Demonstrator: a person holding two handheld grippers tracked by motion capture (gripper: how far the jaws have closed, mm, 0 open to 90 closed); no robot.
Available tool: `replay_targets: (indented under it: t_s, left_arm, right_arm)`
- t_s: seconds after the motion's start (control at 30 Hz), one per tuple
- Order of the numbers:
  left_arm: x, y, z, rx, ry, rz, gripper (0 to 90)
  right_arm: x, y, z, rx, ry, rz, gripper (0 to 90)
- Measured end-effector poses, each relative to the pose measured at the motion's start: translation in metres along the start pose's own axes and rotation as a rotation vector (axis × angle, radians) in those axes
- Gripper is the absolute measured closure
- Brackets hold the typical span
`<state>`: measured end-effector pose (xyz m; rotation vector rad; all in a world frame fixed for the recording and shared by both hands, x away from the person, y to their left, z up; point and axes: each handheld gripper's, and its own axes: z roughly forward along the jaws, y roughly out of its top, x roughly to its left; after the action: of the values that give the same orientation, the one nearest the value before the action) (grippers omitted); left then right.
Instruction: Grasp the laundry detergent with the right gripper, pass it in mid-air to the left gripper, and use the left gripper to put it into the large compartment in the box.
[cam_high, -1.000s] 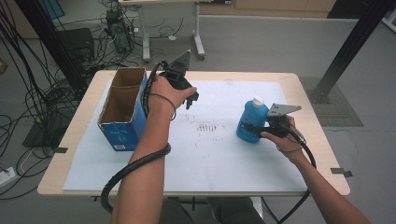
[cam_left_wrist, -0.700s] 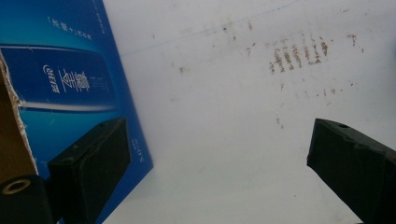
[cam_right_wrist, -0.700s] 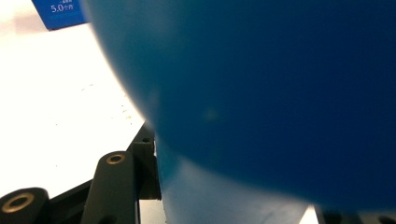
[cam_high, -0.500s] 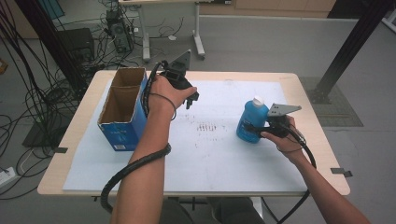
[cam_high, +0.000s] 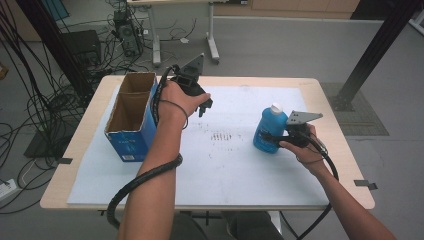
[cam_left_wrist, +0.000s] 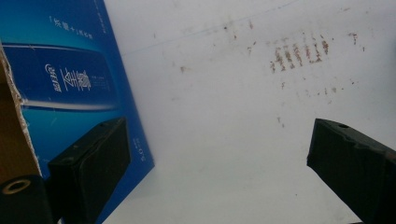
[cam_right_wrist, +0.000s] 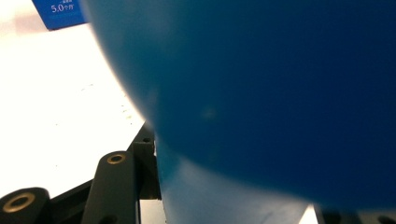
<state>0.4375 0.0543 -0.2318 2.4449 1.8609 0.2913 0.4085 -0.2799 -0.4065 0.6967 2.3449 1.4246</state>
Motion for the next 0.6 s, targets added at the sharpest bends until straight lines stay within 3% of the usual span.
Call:
replay_targets:
  t_s: [0.6]
  left_arm:
    - [0.0013, 0.0011, -0.0024, -0.004, 0.002, 0.006, 6.5]
  right_arm:
    - [-0.0005, -0.0002, 0.0000, -0.002, 0.003, -0.001, 45.3]
